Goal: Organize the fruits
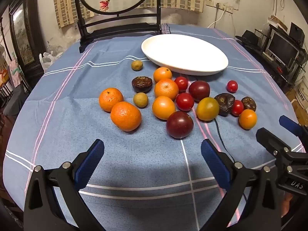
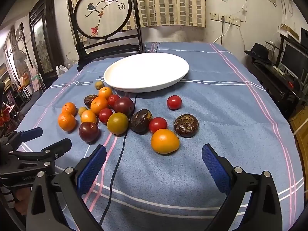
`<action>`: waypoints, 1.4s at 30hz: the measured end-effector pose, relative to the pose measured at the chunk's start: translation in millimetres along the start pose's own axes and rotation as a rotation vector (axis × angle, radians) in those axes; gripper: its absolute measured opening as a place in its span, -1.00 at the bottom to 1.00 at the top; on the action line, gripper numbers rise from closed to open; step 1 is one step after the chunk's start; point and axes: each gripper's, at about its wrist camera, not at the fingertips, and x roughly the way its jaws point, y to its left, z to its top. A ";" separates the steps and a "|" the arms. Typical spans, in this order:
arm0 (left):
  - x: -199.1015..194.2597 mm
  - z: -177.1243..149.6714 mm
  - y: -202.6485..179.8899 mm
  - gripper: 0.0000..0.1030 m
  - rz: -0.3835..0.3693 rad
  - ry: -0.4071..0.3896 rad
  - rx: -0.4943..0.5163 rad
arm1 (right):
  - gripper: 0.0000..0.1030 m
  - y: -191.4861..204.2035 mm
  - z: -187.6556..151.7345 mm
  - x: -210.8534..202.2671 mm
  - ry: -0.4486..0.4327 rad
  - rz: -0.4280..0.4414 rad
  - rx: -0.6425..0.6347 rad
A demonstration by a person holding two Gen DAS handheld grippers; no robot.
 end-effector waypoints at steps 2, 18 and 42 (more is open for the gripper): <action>0.5 0.6 2.4 0.91 0.010 0.003 -0.018 | 0.93 -0.4 -0.1 0.0 0.003 0.003 0.003; -1.4 -0.5 -0.1 0.91 -0.017 -0.008 -0.005 | 0.93 2.8 -0.5 2.7 0.013 -0.014 -0.006; 3.6 -2.8 3.0 0.91 -0.024 0.019 -0.026 | 0.93 2.7 -2.6 6.0 0.032 0.000 0.006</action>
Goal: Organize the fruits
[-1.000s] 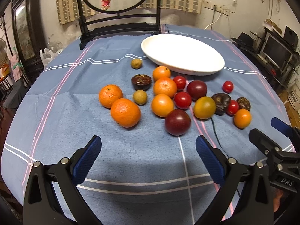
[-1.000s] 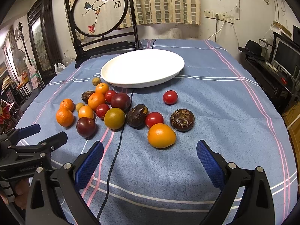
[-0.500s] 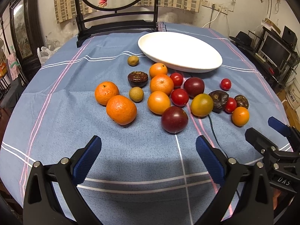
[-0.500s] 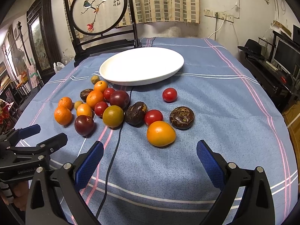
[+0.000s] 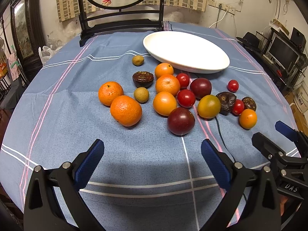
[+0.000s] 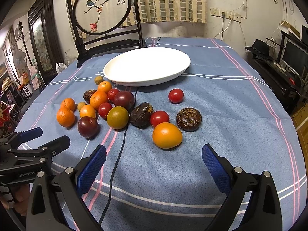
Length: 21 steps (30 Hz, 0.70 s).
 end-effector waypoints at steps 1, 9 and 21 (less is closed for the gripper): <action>-0.1 -0.2 0.2 0.91 0.001 0.001 0.000 | 0.93 -0.1 0.2 -0.1 0.001 0.000 0.000; 0.0 -0.3 0.3 0.91 0.001 0.000 0.000 | 0.93 0.0 0.2 0.1 0.001 0.000 -0.001; 0.3 -0.7 1.2 0.91 0.002 0.003 -0.002 | 0.93 0.2 -0.7 0.3 0.004 -0.002 -0.001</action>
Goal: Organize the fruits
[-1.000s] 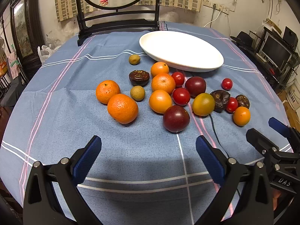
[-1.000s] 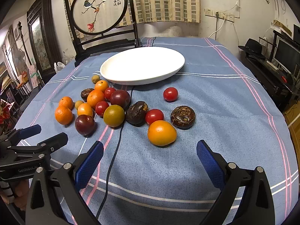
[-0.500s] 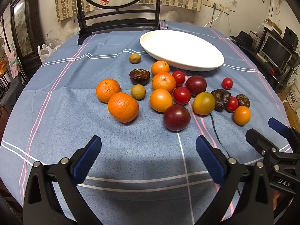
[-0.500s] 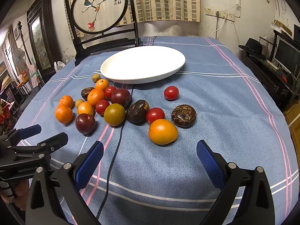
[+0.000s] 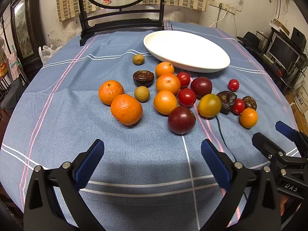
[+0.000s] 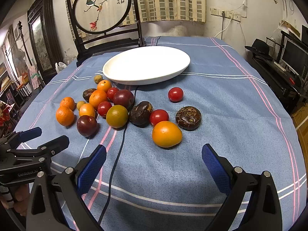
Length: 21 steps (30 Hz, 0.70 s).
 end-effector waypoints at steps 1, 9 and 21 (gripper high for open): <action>-0.1 0.0 0.1 0.91 0.000 0.000 0.000 | 0.93 -0.2 -0.2 0.7 0.000 -0.001 0.001; 3.2 -1.1 3.2 0.91 -0.001 0.003 0.016 | 0.93 -4.0 -1.8 1.9 0.003 -0.007 0.008; 22.4 -0.6 19.8 0.88 -0.044 0.045 0.046 | 0.93 -15.8 -7.2 1.4 0.007 0.086 0.046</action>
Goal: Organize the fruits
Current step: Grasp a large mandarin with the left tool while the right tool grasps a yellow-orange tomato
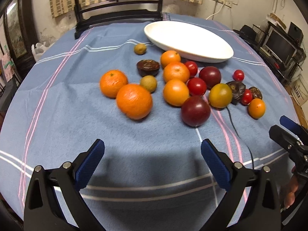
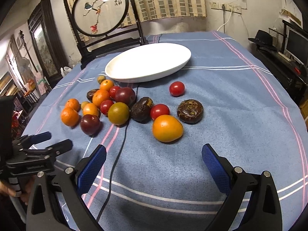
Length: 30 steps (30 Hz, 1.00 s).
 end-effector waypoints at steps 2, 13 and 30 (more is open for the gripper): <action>1.5 6.2 -1.4 0.79 -0.002 -0.012 0.031 | 0.93 -0.5 0.1 -2.4 -0.006 0.004 -0.009; 40.2 31.2 20.7 0.30 0.020 0.064 0.020 | 0.93 -17.4 4.0 3.5 0.013 0.016 0.056; 34.8 28.2 26.0 -0.18 -0.011 0.023 0.003 | 0.90 -4.3 18.7 39.7 0.122 -0.100 -0.091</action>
